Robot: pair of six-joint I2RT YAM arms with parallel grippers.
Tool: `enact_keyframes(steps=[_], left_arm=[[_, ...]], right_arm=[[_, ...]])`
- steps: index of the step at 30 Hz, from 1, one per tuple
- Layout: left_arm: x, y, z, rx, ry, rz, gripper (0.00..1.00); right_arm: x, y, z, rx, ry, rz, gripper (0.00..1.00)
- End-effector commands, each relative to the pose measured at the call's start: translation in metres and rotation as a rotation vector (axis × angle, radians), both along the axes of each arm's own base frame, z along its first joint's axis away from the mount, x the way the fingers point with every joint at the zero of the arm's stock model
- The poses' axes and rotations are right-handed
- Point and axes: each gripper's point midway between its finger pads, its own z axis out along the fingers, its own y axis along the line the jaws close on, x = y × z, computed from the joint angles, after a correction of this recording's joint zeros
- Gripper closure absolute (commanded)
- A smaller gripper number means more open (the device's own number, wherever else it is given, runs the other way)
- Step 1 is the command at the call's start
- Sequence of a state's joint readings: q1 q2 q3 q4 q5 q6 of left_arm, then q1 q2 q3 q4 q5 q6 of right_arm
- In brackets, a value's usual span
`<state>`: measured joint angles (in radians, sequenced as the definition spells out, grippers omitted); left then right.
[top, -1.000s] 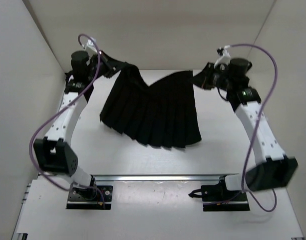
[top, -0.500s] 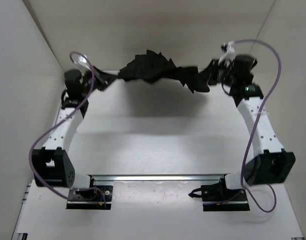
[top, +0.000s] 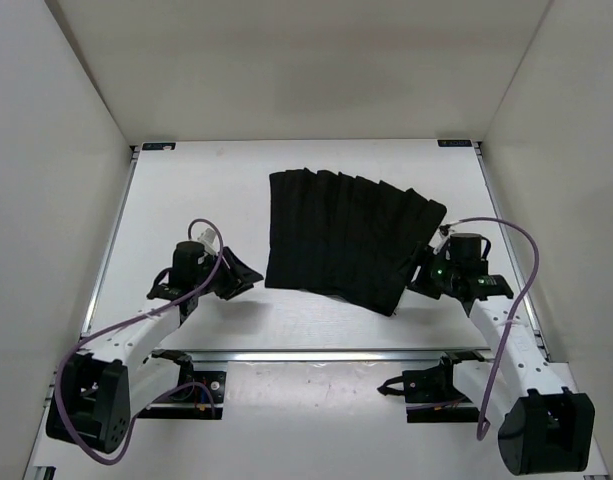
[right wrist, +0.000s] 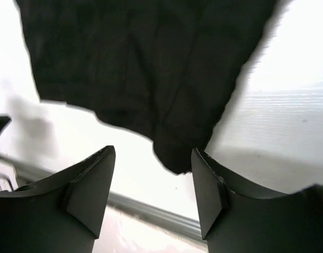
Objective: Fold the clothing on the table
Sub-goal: Flatten the skirt out, then fold the skirt
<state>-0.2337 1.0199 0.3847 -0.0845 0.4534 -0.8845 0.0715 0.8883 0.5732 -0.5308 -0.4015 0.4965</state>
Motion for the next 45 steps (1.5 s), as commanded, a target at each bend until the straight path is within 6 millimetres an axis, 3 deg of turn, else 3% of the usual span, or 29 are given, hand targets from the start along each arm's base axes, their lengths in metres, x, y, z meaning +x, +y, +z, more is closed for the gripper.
enact_keyframes(steps=[1, 7, 15, 20, 22, 24, 25, 26, 27, 28, 32, 37, 40, 45], left_arm=[[0.014, 0.008, -0.006, 0.111, -0.035, 0.031, 0.44], [0.033, 0.005, -0.032, 0.295, 0.017, -0.028, 0.46], [0.051, -0.002, -0.062, 0.393, 0.092, -0.016, 0.51], [0.057, -0.018, -0.071, 0.428, 0.1, -0.061, 0.44], [0.057, -0.022, -0.076, 0.426, 0.118, -0.067, 0.44], [0.06, -0.027, -0.075, 0.418, 0.113, -0.078, 0.51], [0.058, -0.027, -0.079, 0.413, 0.131, -0.078, 0.65], [0.059, -0.032, -0.076, 0.392, 0.125, -0.09, 0.74], [0.058, -0.034, -0.075, 0.375, 0.13, -0.097, 0.92], [0.057, -0.035, -0.072, 0.361, 0.129, -0.107, 0.99], [0.052, -0.028, -0.051, 0.326, 0.118, -0.106, 1.0], [0.045, 0.0, 0.005, 0.281, 0.028, -0.049, 1.0], [0.028, 0.012, 0.021, 0.286, -0.006, -0.023, 1.0], [-0.017, 0.017, 0.023, 0.264, 0.018, -0.045, 1.0]], right_arm=[[0.007, -0.011, -0.013, -0.008, 0.036, -0.12, 0.43], [-0.003, -0.004, -0.055, -0.109, 0.2, -0.115, 0.36], [-0.013, -0.003, -0.077, -0.058, 0.244, -0.171, 0.37], [-0.018, 0.006, -0.087, -0.025, 0.256, -0.157, 0.44], [-0.014, 0.009, -0.084, -0.02, 0.253, -0.153, 0.53], [-0.013, 0.012, -0.081, -0.016, 0.252, -0.132, 0.74], [-0.011, 0.011, -0.081, -0.012, 0.244, -0.135, 0.77], [-0.008, 0.014, -0.075, 0.011, 0.229, -0.122, 0.87], [-0.008, 0.015, -0.075, 0.026, 0.233, -0.116, 1.0], [-0.006, 0.016, -0.072, 0.025, 0.219, -0.106, 1.0], [0.012, 0.025, -0.042, 0.043, 0.153, -0.044, 1.0], [0.023, 0.037, 0.004, 0.042, 0.09, 0.032, 1.0], [0.015, 0.034, 0.019, 0.052, 0.074, 0.044, 1.0], [-0.019, 0.033, 0.023, 0.037, 0.118, 0.093, 1.0]])
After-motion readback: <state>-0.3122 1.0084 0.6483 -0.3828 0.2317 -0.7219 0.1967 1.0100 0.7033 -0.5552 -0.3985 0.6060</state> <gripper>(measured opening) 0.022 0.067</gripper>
